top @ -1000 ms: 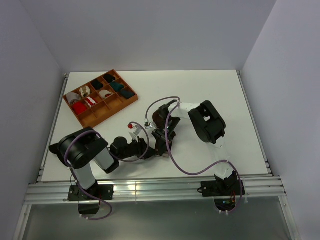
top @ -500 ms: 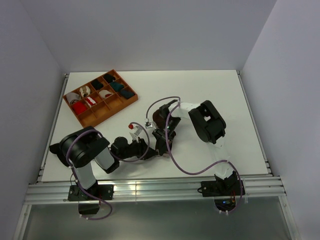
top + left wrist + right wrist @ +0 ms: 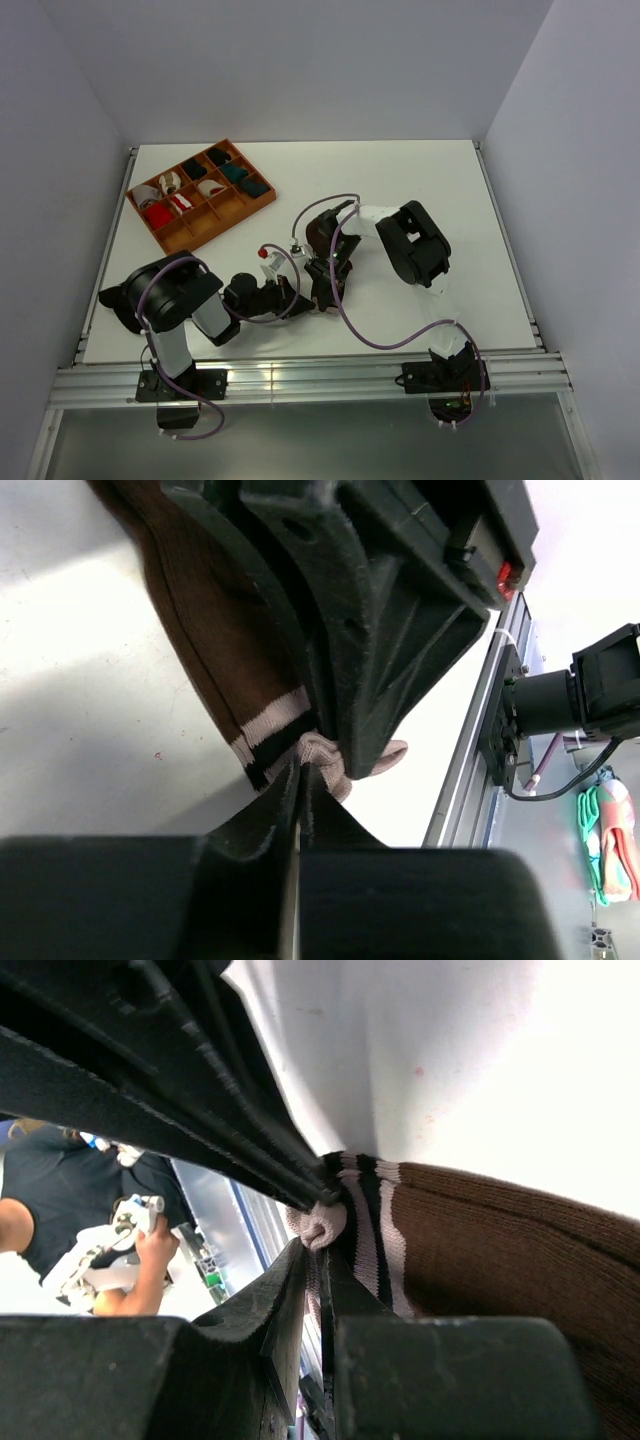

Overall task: Roll the socks
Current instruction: Roll the sock at the center of the board.

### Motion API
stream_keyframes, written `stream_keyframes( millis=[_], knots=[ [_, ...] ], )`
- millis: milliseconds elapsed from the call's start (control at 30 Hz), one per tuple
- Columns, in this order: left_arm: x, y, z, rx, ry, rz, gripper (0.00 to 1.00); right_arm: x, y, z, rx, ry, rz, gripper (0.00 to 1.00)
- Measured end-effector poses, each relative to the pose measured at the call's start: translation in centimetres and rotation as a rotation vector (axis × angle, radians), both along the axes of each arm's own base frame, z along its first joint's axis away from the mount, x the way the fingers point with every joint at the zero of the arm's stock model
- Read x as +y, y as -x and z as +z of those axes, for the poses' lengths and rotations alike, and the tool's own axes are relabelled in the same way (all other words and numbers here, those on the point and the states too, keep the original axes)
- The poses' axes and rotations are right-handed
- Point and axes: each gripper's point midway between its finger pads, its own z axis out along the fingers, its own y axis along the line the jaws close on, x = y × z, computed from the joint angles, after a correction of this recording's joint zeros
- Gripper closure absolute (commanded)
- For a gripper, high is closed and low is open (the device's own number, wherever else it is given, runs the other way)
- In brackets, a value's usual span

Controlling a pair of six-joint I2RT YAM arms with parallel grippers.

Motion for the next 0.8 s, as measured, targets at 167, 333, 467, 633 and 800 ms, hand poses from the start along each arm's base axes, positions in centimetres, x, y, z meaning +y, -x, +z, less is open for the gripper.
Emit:
stream_keyframes(
  millis=[167, 333, 467, 633, 800],
  knots=[
    [0.0, -0.1, 0.2, 0.016, -0.003, 0.012, 1.0, -0.1, -0.5, -0.9, -0.033, 0.04, -0.02, 0.71],
    [0.1, -0.8, 1.2, 0.034, -0.023, 0.047, 1.0, -0.4, -1.3, -0.5, -0.135, 0.066, -0.058, 0.6],
    [0.1, -1.6, 1.9, 0.051, -0.058, 0.084, 1.0, -0.1, -3.0, 0.3, -0.252, 0.06, -0.085, 0.59],
    [0.1, -2.7, 1.1, 0.119, -0.153, 0.13, 1.0, 0.0, -4.5, 1.0, -0.367, 0.06, -0.111, 0.54],
    [0.3, -3.0, -0.5, 0.197, -0.238, 0.151, 1.0, -0.3, -5.7, 3.9, -0.524, 0.022, -0.145, 0.53]
  ],
)
